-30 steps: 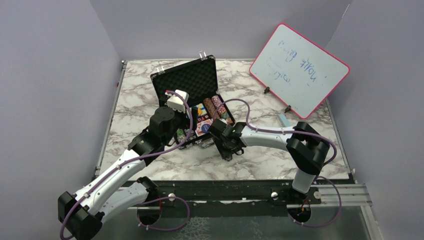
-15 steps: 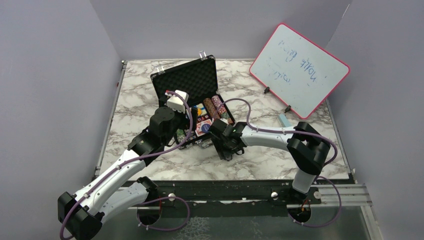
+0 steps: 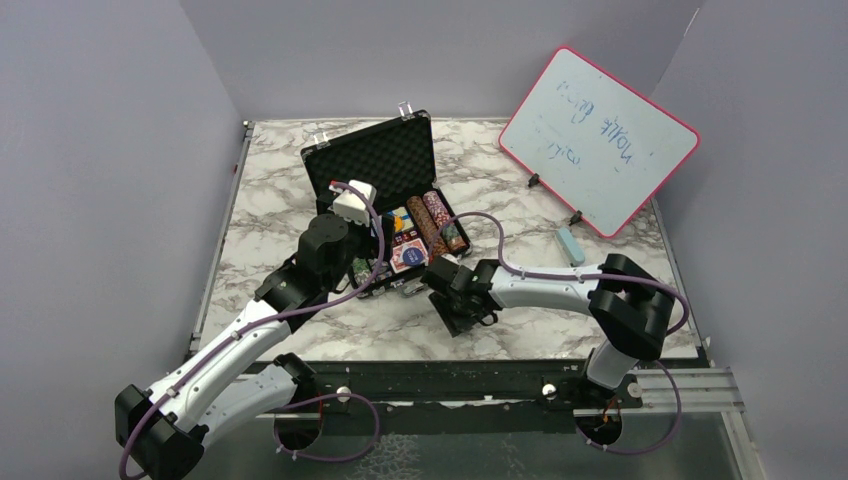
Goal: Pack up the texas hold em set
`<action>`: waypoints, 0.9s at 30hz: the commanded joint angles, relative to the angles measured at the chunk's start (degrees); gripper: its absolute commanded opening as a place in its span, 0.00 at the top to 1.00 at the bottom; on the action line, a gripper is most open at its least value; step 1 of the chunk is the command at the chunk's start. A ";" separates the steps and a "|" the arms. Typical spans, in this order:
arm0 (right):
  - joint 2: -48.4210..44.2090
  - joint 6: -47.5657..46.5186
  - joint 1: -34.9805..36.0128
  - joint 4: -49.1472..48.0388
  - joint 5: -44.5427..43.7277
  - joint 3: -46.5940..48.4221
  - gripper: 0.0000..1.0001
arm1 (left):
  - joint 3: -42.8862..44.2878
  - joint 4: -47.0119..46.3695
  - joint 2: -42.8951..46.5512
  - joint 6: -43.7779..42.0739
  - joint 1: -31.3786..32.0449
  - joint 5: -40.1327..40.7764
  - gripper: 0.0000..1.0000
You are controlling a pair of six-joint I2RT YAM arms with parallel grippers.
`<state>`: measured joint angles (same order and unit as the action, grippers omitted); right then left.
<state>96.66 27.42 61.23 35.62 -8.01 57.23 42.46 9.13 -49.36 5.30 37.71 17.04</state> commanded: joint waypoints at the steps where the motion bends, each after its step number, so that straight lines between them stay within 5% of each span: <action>1: 1.77 0.86 0.20 0.65 -2.71 -1.05 0.60 | -0.36 -0.64 1.11 -0.38 -0.27 1.40 0.01; 17: 5.14 5.06 0.20 -2.30 -7.56 1.19 0.67 | -0.45 -0.50 1.44 -0.28 -0.27 1.33 0.01; 21: 2.60 5.66 0.20 -1.77 -7.38 0.78 0.58 | -0.40 -0.39 1.40 -0.29 -0.27 1.24 0.01; 27: -0.57 5.55 0.13 -2.35 -6.67 0.40 0.32 | -0.40 -0.43 1.38 -0.20 -0.27 1.16 0.01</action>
<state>97.78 32.40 61.45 33.93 -12.47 58.70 42.46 9.17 -48.99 5.30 37.71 17.41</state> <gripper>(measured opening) 0.627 0.990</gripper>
